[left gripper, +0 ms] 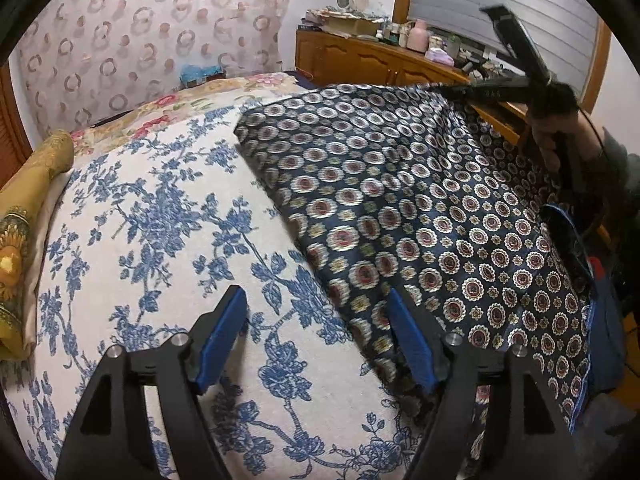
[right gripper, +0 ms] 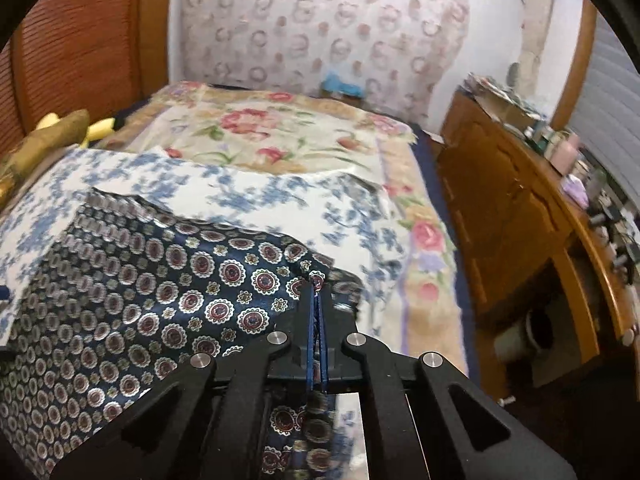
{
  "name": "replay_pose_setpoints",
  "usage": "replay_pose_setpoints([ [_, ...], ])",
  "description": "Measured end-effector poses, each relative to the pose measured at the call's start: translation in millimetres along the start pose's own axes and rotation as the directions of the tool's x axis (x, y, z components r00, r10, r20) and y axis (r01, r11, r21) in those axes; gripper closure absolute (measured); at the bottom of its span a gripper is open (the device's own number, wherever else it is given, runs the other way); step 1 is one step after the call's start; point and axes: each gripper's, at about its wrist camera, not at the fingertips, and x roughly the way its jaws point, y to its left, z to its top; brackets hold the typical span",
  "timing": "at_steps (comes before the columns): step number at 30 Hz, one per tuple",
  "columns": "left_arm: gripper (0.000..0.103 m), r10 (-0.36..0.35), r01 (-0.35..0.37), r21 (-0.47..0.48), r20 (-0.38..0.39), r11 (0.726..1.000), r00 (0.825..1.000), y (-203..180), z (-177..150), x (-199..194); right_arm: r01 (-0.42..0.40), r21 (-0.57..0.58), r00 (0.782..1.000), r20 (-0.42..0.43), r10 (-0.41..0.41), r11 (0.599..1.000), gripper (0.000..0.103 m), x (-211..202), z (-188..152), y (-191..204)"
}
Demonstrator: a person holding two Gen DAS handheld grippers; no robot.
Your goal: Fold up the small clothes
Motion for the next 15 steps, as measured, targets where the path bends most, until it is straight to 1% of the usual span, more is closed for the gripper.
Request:
replay_pose_setpoints([
  [3,0.030,0.005,-0.004,-0.016,0.019,1.000,1.000,6.3,3.5,-3.6,0.022,0.010,1.000,-0.002,-0.022,1.000,0.103,0.6,-4.3,-2.6],
  [5,0.030,0.006,-0.005,-0.033,0.024,0.999,1.000,12.2,7.4,-3.4,0.021,0.017,1.000,-0.002,-0.021,1.000,0.097,-2.8,-7.7,-3.6],
  [6,0.030,0.006,-0.005,-0.041,0.025,0.999,1.000,14.8,9.2,-3.0,0.012,0.020,1.000,-0.002,-0.012,1.000,0.091,-4.3,-8.9,-4.3],
  [7,0.030,0.007,-0.006,-0.047,0.025,0.999,1.000,16.8,10.8,-2.3,-0.004,0.022,1.000,-0.003,0.004,1.000,0.079,-7.6,-11.5,-4.6],
  [8,0.030,0.007,-0.006,-0.052,0.025,0.999,1.000,19.4,13.5,-1.2,-0.008,0.021,1.000,-0.004,0.008,1.000,0.072,-8.3,-12.7,-4.3],
  [9,0.030,0.010,-0.009,-0.058,0.024,0.998,1.000,21.6,16.5,0.4,-0.012,0.019,1.000,-0.005,0.012,1.000,0.056,-10.0,-15.1,-4.3],
  [10,0.030,0.014,-0.013,-0.063,0.024,0.998,1.000,23.6,19.8,2.5,-0.015,0.018,1.000,-0.004,0.015,1.000,0.048,-11.0,-17.2,-4.2],
  [15,0.030,0.028,-0.027,-0.071,0.009,0.997,1.000,31.2,32.5,17.6,-0.043,0.032,0.999,-0.019,0.044,0.999,0.042,-4.7,-26.2,-8.9],
])
